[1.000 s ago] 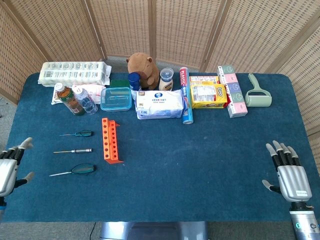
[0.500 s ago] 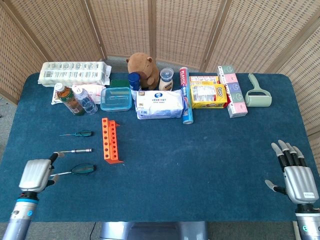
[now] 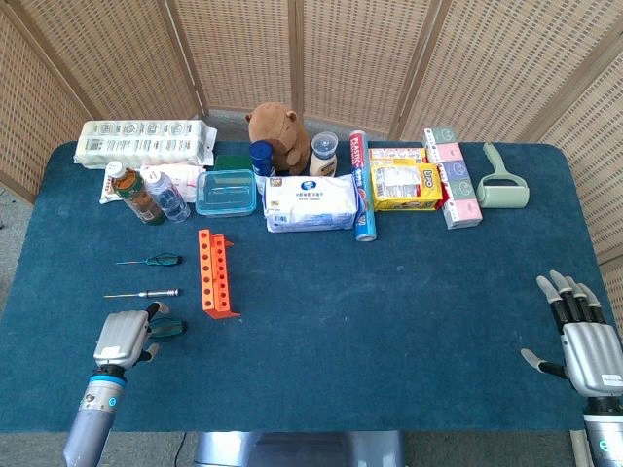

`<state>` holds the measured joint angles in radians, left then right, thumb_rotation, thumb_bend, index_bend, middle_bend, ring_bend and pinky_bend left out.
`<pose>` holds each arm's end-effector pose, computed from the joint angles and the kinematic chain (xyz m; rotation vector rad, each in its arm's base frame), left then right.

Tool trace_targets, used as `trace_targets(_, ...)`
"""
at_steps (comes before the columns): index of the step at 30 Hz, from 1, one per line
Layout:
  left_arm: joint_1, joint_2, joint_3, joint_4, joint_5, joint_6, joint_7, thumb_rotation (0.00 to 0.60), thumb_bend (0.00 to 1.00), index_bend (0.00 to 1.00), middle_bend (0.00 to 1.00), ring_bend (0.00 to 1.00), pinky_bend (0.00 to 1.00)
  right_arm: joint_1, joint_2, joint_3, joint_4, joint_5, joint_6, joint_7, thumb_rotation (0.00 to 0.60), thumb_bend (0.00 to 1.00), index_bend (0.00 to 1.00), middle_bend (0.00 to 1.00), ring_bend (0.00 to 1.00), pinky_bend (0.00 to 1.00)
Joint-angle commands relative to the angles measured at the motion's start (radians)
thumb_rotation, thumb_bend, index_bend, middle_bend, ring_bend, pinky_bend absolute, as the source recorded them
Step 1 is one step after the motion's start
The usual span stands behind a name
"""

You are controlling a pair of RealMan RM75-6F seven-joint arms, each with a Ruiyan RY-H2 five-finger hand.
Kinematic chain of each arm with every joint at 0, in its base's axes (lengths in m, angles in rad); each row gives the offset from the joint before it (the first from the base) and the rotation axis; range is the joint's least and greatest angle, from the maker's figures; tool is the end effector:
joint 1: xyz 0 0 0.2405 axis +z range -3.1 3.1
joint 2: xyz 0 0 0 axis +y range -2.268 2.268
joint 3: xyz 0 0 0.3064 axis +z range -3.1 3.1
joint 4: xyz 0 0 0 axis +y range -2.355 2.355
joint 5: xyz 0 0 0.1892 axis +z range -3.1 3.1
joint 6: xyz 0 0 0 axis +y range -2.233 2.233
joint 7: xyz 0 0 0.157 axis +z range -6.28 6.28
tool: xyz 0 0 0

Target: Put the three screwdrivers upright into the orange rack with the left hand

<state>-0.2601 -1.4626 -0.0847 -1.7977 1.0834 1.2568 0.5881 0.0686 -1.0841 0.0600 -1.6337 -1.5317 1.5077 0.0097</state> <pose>-0.2938 0.2359 0.0413 -1.5248 -1.1606 -0.6613 -0.3414 -0.1921 0.2135 1.3859 -0.8728 0.9316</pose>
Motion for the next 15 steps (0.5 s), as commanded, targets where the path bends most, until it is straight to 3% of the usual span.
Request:
trace_targets(1, -0.007, -0.014, -0.003, 0.009, -0.024, 0.010, 0.018, 0.600, 0.25, 0.33, 1.00, 1.00, 1.00, 0.000, 0.002, 0.001, 0.001, 0.002, 0.000, 0.005, 0.600, 0.00, 0.00, 0.03, 0.00, 0.02)
trace_targets(15, -0.045, -0.057, -0.001, 0.049, -0.100, -0.009, 0.041, 0.600, 0.25, 0.33, 1.00, 1.00, 1.00, 0.000, 0.008, 0.002, 0.001, 0.006, -0.006, 0.018, 0.600, 0.00, 0.00, 0.03, 0.00, 0.02)
